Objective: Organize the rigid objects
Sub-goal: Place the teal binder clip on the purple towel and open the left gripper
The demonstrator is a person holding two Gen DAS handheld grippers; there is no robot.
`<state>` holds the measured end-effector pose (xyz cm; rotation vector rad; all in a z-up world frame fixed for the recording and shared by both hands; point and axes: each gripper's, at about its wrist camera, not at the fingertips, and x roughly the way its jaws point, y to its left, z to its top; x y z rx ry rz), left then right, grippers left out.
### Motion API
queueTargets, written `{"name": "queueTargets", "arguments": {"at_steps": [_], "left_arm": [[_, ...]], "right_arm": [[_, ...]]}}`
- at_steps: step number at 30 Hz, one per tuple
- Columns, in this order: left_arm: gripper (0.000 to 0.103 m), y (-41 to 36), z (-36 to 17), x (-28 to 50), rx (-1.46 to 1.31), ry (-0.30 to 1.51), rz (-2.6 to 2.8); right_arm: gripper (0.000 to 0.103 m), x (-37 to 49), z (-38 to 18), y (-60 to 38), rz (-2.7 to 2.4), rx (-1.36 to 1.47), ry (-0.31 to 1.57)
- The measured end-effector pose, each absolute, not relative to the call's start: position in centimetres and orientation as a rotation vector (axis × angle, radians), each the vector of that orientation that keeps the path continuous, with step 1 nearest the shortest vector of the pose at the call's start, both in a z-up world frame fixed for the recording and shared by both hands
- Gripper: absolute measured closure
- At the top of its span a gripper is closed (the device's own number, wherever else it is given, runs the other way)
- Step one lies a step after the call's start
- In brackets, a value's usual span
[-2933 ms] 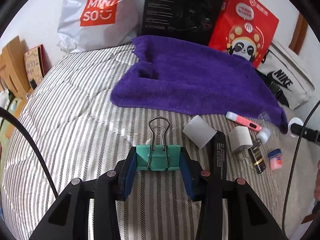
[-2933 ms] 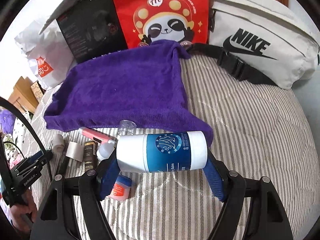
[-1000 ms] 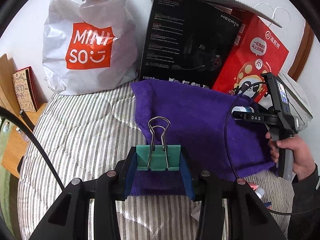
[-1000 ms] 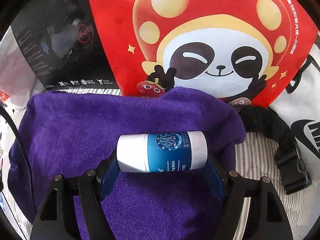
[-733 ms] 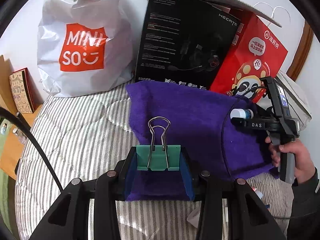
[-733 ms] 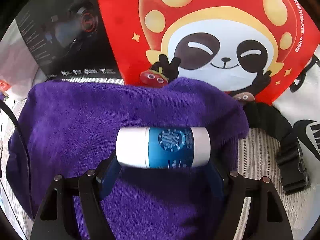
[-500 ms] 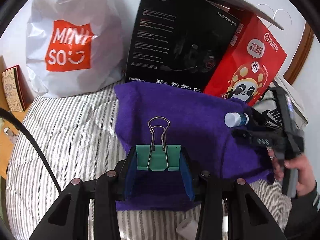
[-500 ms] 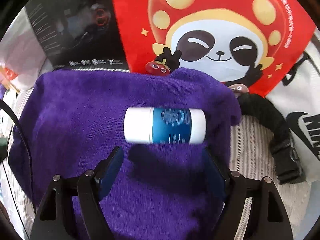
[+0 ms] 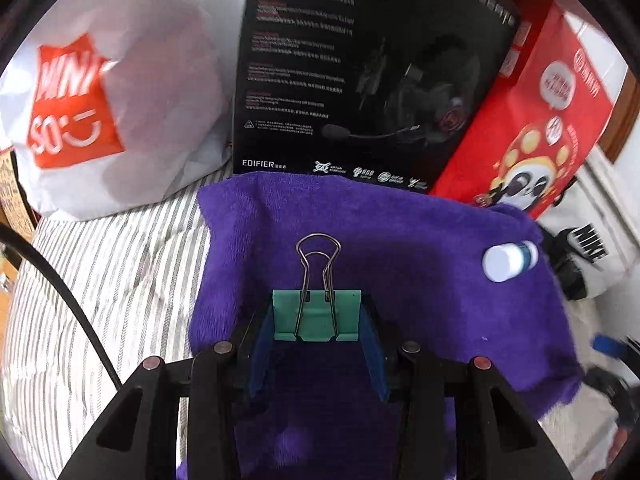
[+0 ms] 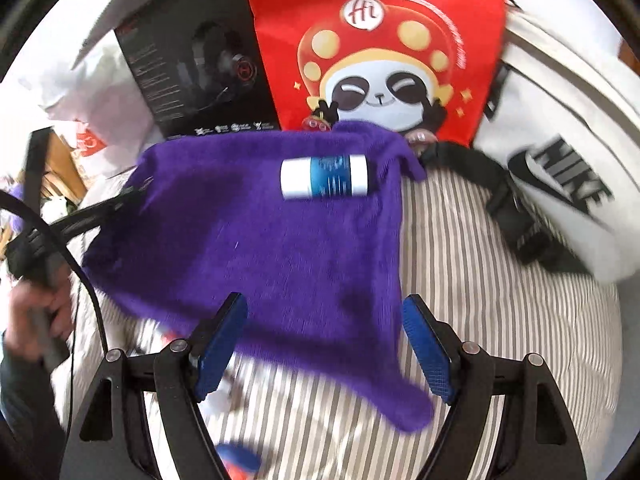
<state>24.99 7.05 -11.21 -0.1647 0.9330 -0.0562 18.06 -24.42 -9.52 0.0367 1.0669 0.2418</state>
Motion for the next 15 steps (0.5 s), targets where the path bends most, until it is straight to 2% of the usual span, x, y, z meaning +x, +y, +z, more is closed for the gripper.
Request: {"name": "queueTargets", "arguments": {"at_steps": [15], "left_arm": [[0.064,4.1,-13.3,28.0,0.008,0.991,0.008]], "right_arm": [[0.024,11.5,-10.2,-25.5,0.228,0.059,1.124]]}}
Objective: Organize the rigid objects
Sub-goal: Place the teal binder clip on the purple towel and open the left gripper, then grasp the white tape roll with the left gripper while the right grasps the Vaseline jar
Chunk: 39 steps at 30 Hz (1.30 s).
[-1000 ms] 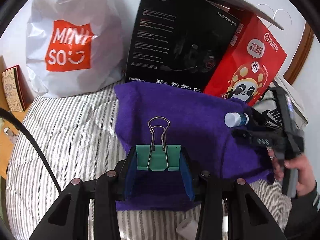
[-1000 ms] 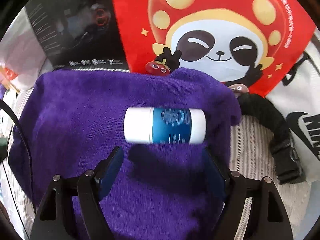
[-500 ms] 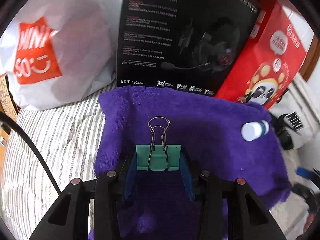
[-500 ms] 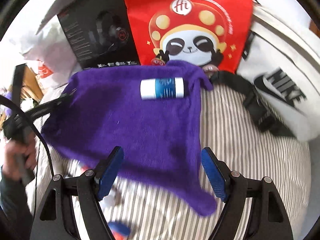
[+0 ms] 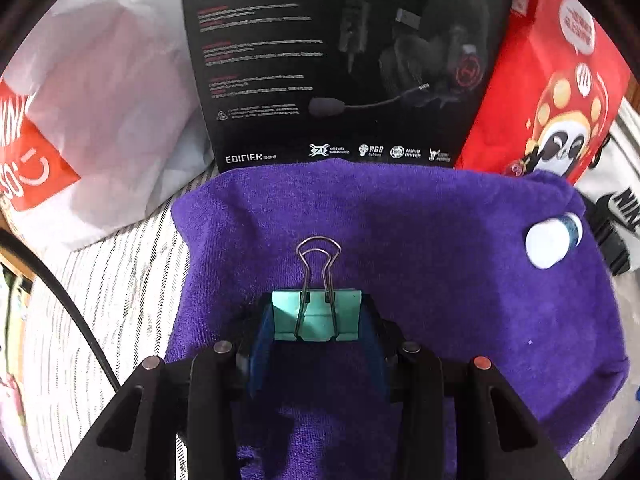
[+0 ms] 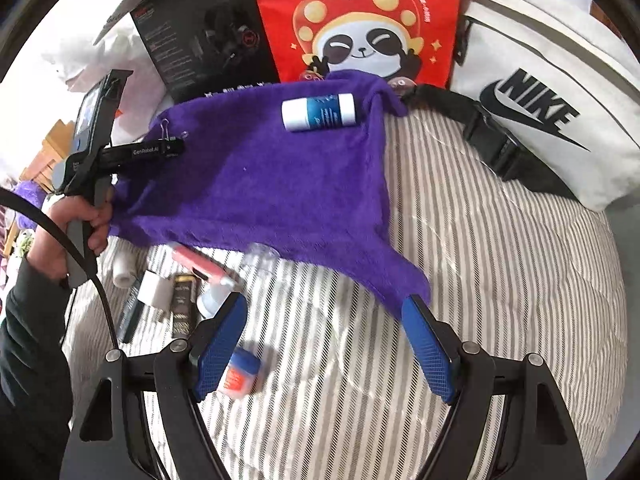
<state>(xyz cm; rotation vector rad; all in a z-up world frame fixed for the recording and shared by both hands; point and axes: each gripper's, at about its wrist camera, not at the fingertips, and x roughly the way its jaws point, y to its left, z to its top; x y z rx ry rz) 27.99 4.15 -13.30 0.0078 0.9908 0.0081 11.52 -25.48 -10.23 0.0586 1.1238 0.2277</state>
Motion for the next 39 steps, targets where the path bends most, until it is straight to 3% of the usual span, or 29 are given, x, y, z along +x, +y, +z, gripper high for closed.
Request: {"name": "queueTargets", "arguments": {"at_steps": [5,20,39], "left_arm": [[0.049,3.8,-13.3,27.9,-0.006,1.016,-0.01],[0.042,3.1,-9.6,15.9,-0.125,1.013,-0.058],[0.042,3.3,-13.3,11.4,-0.129,1.139,0.022]], "right_arm": [[0.024,10.9,-9.8,-26.0,0.206,0.075,1.117],[0.024,8.0,-8.7,-24.8,0.235,0.078,1.093],[0.023,4.2,-9.6,-24.9,0.255,0.094,1.107]]}}
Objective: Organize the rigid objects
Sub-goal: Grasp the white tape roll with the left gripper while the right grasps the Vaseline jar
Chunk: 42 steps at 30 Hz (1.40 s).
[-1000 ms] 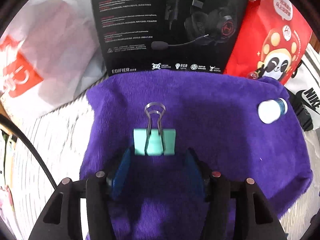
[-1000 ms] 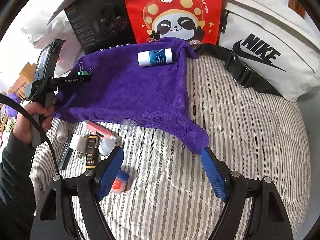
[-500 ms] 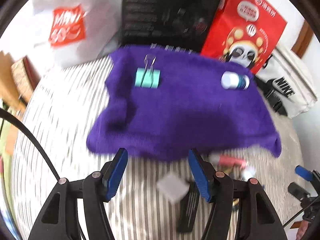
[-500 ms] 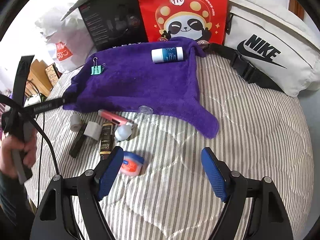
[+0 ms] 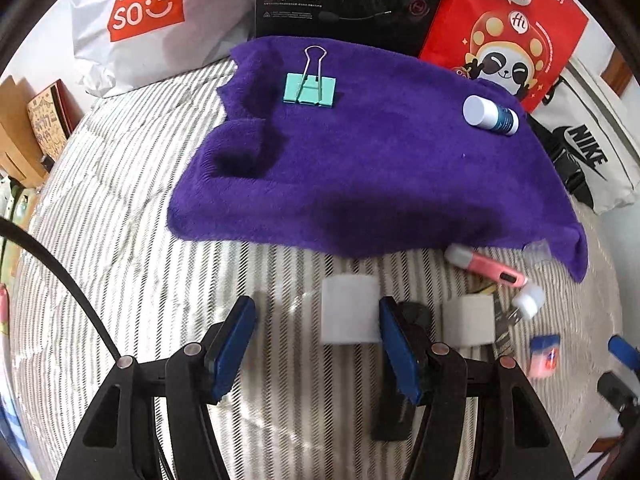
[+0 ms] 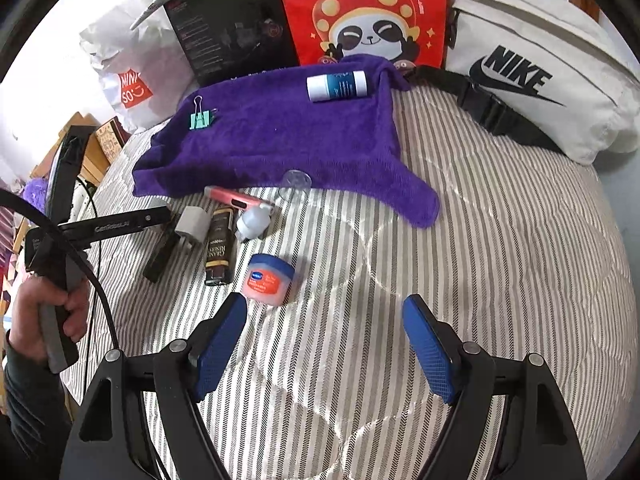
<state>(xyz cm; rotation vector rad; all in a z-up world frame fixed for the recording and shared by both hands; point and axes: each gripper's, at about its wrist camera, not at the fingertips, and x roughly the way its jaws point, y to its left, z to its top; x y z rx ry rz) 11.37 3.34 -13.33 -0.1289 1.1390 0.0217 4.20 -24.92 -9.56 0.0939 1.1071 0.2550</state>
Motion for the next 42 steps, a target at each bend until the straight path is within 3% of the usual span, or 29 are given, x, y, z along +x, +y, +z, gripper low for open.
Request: {"name": "queueTargets", "arguments": {"at_steps": [7,8,10,42], "left_arm": [[0.046,2.5,-13.2,11.1,-0.063,1.089,-0.019],[0.059,2.2,-13.2,11.1,-0.04,1.076,-0.028],[0.075,1.4,-13.4,11.2,0.009,1.067,-0.045],[0.075,4.0,-13.3,8.5,0.012,0.975,-0.007]], "right_arm": [[0.023,4.5,-10.1,-24.9,0.259,0.094,1.117],[0.023,4.5,-10.2,-24.9,0.257,0.092,1.117],[0.023,4.5,-10.4,-24.9,0.254,0.089,1.125],[0.031,6.4,-13.9,-20.8,0.2,-0.013,1.102]]}}
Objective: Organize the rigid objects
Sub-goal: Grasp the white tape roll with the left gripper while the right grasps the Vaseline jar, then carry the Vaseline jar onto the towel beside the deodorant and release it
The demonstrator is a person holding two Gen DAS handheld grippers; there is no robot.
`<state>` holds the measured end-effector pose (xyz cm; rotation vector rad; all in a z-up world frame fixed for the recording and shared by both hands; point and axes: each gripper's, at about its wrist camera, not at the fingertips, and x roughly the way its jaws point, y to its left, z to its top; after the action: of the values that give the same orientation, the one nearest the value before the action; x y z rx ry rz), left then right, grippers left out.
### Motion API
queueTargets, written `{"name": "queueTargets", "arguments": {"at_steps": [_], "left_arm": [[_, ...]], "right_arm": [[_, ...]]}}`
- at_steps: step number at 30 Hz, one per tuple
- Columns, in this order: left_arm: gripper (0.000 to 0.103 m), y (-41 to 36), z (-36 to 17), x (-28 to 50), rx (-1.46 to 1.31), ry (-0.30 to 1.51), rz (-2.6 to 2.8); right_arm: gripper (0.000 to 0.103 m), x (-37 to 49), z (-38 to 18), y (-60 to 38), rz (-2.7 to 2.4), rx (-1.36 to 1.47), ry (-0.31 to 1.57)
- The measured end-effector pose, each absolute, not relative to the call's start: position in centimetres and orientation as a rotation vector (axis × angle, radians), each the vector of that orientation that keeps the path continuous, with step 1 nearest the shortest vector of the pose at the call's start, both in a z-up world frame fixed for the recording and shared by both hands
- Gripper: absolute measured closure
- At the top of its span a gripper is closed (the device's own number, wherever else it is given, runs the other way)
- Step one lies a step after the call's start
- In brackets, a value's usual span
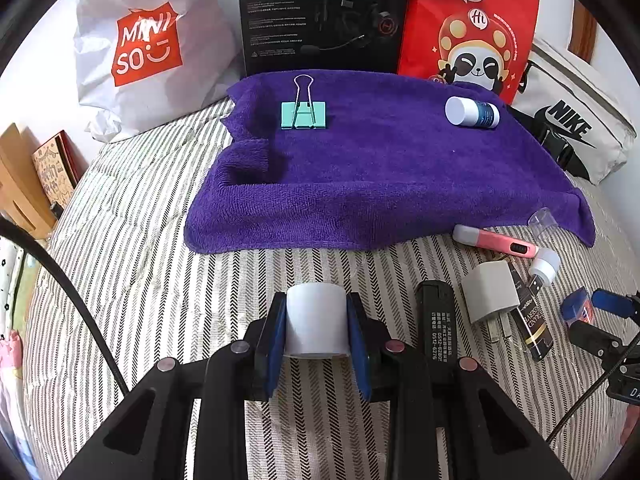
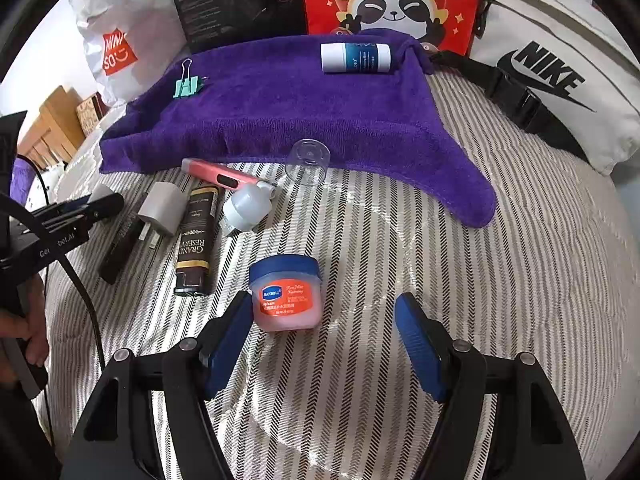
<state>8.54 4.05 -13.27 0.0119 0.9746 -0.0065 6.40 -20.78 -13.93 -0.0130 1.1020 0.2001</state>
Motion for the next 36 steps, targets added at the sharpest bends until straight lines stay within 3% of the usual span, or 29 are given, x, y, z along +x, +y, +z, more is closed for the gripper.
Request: {"name": "queueTargets", "arguments": {"at_steps": [3,5,7,8,9,36], "left_arm": [[0.075,4.0,-13.2,8.6,0.007,0.976,-0.005],[0.075,4.1,-13.2,8.7,0.008,0.976,-0.005],[0.075,4.1,-13.2,8.7,0.006,0.976,-0.003],[0.075,4.1,-13.2,8.7,0.006,0.977,-0.003],[0.075,4.0,-13.2,8.7,0.004,0.978,-0.003],[0.076,5.5,-10.9,8.2,-0.063,1.012,-0.042]], "right_arm": [[0.032,6.4,-13.9,-19.9,0.197,-0.061,1.079],[0.038,6.3,-14.2,-19.3,0.206,-0.097,1.07],[0.051,6.0,-14.1,-19.0,0.22,-0.103,1.045],[0.064,5.9,-14.0,-19.1,0.234,-0.099,1.04],[0.066,5.9,-13.9,-19.1,0.232,-0.101,1.038],[0.067,7.4,-10.8,-21.4,0.239,-0.055,1.006]]}}
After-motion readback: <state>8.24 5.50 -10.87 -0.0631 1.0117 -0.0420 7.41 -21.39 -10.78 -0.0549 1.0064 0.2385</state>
